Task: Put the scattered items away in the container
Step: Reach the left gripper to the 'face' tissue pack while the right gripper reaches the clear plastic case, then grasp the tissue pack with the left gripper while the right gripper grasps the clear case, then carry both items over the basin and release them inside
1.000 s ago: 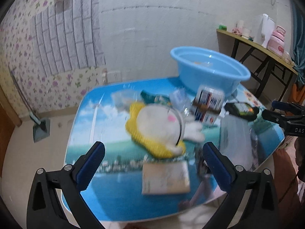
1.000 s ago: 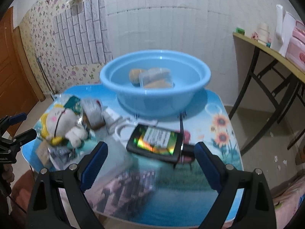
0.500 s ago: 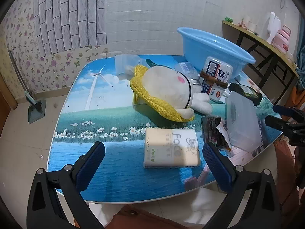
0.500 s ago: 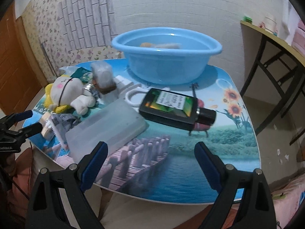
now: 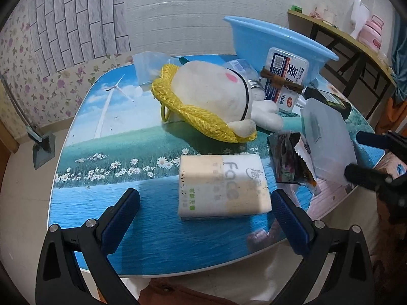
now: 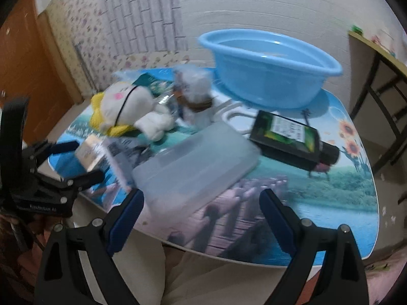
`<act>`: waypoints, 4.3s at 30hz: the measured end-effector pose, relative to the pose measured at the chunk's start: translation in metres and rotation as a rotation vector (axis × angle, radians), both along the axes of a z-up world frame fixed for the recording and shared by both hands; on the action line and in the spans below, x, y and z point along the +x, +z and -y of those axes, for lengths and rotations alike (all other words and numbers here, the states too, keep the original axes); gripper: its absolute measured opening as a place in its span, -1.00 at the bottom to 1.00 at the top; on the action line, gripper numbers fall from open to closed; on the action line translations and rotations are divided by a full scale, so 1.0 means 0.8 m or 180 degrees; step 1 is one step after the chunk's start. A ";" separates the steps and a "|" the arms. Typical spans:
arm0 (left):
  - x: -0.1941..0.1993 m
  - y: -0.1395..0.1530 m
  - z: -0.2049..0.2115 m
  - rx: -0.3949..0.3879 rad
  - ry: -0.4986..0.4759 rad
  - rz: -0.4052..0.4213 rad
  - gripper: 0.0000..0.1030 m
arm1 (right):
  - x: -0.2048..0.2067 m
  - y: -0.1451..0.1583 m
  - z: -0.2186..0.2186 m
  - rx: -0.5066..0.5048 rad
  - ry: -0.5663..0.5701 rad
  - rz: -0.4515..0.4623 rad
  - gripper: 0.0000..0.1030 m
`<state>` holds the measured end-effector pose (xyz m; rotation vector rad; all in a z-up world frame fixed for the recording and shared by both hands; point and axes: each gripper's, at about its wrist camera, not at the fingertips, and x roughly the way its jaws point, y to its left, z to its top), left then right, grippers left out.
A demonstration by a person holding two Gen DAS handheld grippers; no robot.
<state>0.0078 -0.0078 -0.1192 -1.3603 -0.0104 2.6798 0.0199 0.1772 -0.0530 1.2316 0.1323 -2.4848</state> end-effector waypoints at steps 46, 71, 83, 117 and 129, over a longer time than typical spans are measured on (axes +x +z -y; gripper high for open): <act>0.001 0.000 -0.004 -0.0130 -0.0052 -0.0156 0.51 | 0.011 -0.001 -0.029 -0.0013 -0.0331 -0.0128 0.67; 0.010 0.024 0.000 -0.0154 0.0124 -0.0388 0.21 | 0.008 0.012 -0.031 -0.0142 -0.0203 -0.0312 0.17; 0.003 0.006 -0.006 -0.0209 0.0108 -0.0169 0.21 | 0.003 -0.011 -0.031 -0.0059 -0.0157 -0.0055 0.17; 0.022 0.095 0.024 -0.0218 0.0651 -0.0835 0.21 | 0.020 0.053 -0.068 -0.0145 -0.0285 -0.0722 0.16; -0.033 0.146 -0.060 -0.0133 0.0173 -0.1091 0.21 | 0.001 0.084 -0.089 -0.0318 -0.0340 -0.0923 0.16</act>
